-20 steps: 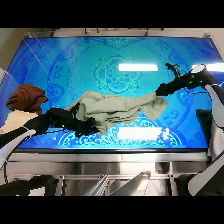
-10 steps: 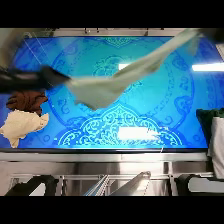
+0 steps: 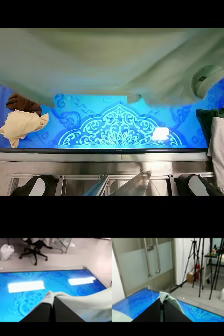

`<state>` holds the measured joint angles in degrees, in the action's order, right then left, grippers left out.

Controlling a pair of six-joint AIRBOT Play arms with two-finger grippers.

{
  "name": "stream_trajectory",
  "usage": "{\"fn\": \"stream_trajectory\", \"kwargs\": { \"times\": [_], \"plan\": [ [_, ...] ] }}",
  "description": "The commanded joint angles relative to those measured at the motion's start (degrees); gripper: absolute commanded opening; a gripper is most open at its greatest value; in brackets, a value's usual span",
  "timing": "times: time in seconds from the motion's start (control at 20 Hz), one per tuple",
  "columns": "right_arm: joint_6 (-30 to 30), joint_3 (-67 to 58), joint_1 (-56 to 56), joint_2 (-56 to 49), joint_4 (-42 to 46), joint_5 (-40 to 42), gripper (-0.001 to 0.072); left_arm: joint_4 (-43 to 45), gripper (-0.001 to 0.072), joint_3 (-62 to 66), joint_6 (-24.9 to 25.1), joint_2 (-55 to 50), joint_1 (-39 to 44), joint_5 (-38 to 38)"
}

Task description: Fold the shirts.

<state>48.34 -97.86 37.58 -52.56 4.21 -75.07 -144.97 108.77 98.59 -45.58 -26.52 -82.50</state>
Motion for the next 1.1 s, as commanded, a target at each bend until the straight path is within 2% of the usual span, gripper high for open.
{"fn": "stream_trajectory", "kwargs": {
  "times": [0.0,0.2,0.35,0.5,0.6,0.75,0.85,0.95,1.05],
  "plan": [
    [0.9,0.0,0.4,4.0,2.3,1.3,0.0022,4.1,0.0026,5.8,0.2,-3.0,7.4,-2.6],
    [-0.3,0.3,-4.0,-3.5,5.6,2.2,0.0022,15.8,0.0026,6.7,0.1,-15.7,18.7,-5.1],
    [1.1,2.1,-11.3,-14.6,14.5,4.2,0.0022,17.9,0.0026,6.7,0.4,-30.2,19.5,-6.0],
    [1.0,3.3,-16.1,-27.9,17.7,5.1,0.0022,17.3,0.0026,6.7,2.1,-44.7,16.3,-5.6],
    [0.9,3.3,-18.4,-36.5,17.6,9.5,0.0022,15.8,0.0026,6.7,4.0,-53.4,14.9,-4.1],
    [-3.5,3.3,-21.6,-46.1,15.5,16.7,0.0022,9.3,0.0026,6.7,6.9,-64.6,14.3,-1.4],
    [-6.3,3.3,-23.2,-50.8,12.4,19.5,0.0022,9.2,0.0026,6.7,7.0,-69.9,14.4,2.0],
    [-6.6,3.3,-24.2,-54.2,12.0,22.6,0.0021,8.0,0.0026,6.7,7.5,-73.5,14.3,5.5],
    [-7.0,3.3,-24.5,-56.7,12.2,22.0,0.0022,7.2,0.0026,6.7,8.1,-75.3,14.3,7.5]
  ]
}}
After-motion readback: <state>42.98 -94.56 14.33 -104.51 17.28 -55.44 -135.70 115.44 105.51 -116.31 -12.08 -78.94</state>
